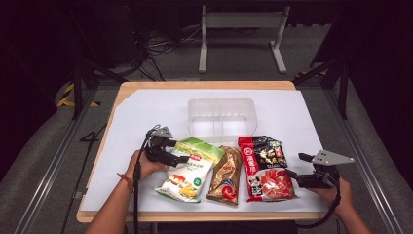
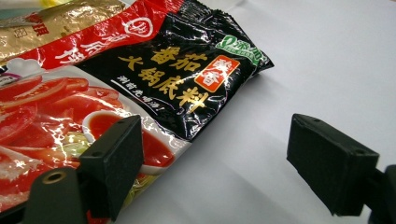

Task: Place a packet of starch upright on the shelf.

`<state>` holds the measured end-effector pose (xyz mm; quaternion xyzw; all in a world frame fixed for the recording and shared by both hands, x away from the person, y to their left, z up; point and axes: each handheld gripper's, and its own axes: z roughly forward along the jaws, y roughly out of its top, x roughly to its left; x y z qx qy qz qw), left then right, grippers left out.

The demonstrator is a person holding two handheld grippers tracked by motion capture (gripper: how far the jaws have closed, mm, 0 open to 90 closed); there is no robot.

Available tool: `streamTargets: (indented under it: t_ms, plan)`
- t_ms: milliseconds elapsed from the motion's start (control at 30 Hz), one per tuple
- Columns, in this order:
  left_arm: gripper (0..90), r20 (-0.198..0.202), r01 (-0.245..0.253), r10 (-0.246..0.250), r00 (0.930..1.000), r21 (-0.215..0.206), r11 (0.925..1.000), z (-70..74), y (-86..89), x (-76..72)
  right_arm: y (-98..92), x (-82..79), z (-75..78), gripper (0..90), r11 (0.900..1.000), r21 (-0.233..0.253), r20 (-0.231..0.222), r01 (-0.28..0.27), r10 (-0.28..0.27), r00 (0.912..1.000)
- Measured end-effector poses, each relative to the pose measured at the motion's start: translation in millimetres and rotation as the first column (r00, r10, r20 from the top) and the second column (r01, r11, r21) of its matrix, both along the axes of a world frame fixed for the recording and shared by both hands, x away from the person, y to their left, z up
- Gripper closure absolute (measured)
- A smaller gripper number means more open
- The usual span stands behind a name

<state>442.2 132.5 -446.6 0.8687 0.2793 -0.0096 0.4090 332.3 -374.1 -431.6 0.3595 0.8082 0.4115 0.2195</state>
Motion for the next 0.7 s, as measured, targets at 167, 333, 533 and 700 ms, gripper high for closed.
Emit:
streamTargets:
  t_ms: [167, 333, 533, 700]
  plan:
    - [18.6, 0.011, 0.033, -0.033, 0.9994, 0.002, 0.9994, -1.2, -10.8, 2.0, 0.6, 0.3, -0.2, 19.4, 1.0, 0.001, -0.003, -0.003, 0.003, 1.0]
    - [49.2, 0.028, 0.04, -0.04, 0.9988, -0.003, 0.9992, 1.4, -16.0, -0.4, 0.8, 0.4, -0.5, 19.5, 1.0, 0.003, -0.004, -0.006, 0.006, 1.0]
    - [78.4, 0.07, 0.026, -0.028, 0.9972, 0.024, 0.9994, 1.5, -21.2, -11.4, 0.8, 0.5, -0.1, 19.6, 1.0, 0.002, 0.0, -0.006, 0.006, 1.0]
    - [89.7, 0.132, -0.016, 0.016, 0.9911, -0.004, 0.9999, 7.2, -17.3, -20.7, 0.2, -0.1, 0.7, 19.6, 1.0, 0.001, 0.005, -0.006, 0.006, 1.0]
